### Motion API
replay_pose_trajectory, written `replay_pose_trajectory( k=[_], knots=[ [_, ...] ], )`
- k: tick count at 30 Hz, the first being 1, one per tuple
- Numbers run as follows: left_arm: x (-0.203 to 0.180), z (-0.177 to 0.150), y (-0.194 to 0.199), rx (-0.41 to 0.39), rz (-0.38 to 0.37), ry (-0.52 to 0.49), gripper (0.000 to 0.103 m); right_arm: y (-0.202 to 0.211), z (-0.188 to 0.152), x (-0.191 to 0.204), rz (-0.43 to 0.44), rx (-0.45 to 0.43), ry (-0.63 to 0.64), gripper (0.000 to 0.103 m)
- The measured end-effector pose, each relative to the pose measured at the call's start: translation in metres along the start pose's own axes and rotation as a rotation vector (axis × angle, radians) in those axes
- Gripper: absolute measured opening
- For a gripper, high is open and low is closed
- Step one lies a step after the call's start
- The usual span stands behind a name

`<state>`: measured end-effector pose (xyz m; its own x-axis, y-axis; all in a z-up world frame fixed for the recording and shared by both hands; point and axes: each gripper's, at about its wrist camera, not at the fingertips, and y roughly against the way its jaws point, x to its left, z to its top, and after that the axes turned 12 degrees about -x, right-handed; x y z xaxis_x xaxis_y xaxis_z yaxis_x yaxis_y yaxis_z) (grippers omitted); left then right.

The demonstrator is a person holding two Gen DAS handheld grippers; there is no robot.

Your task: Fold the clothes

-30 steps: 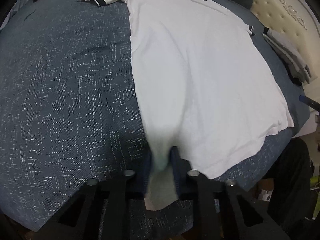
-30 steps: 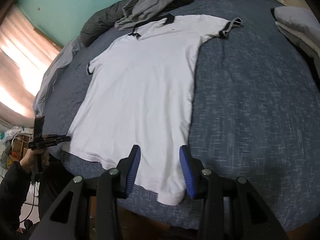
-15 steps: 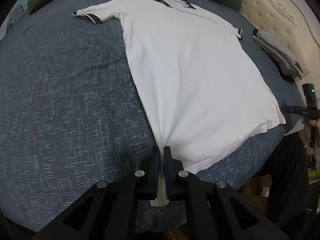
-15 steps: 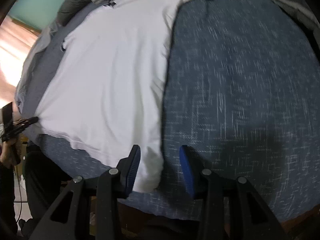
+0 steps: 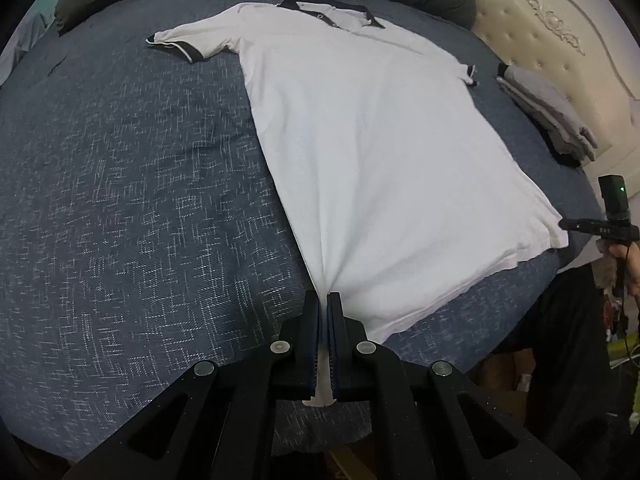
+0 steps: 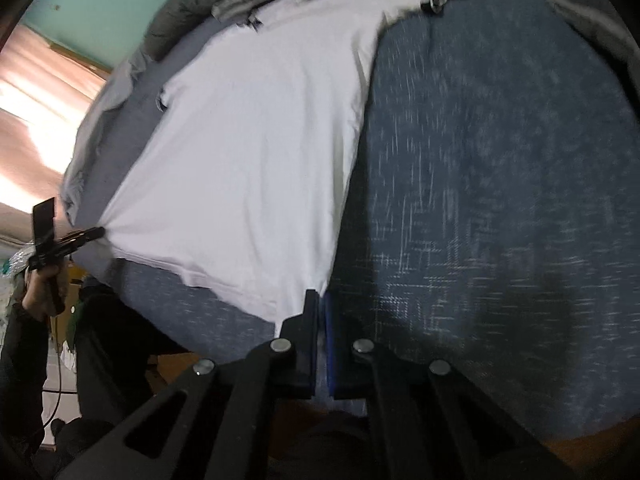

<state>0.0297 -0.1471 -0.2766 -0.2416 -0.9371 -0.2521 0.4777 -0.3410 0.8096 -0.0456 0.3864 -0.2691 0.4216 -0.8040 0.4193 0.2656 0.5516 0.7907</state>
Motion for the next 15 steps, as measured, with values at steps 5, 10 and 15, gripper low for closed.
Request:
replay_pose_trajectory(
  k=[5, 10, 15],
  knots=[
    [0.002, 0.003, 0.016, 0.003, -0.014, -0.005, 0.003, 0.029, 0.003, 0.002, -0.009, 0.0, 0.048, 0.002],
    [0.008, -0.003, 0.011, 0.033, -0.016, 0.017, 0.003, 0.009, -0.011, -0.01, -0.06, 0.05, 0.029, 0.002],
    [0.017, -0.012, -0.01, 0.066, -0.024, 0.073, 0.004, -0.006, -0.019, -0.02, -0.074, 0.047, -0.006, 0.002]
  ],
)
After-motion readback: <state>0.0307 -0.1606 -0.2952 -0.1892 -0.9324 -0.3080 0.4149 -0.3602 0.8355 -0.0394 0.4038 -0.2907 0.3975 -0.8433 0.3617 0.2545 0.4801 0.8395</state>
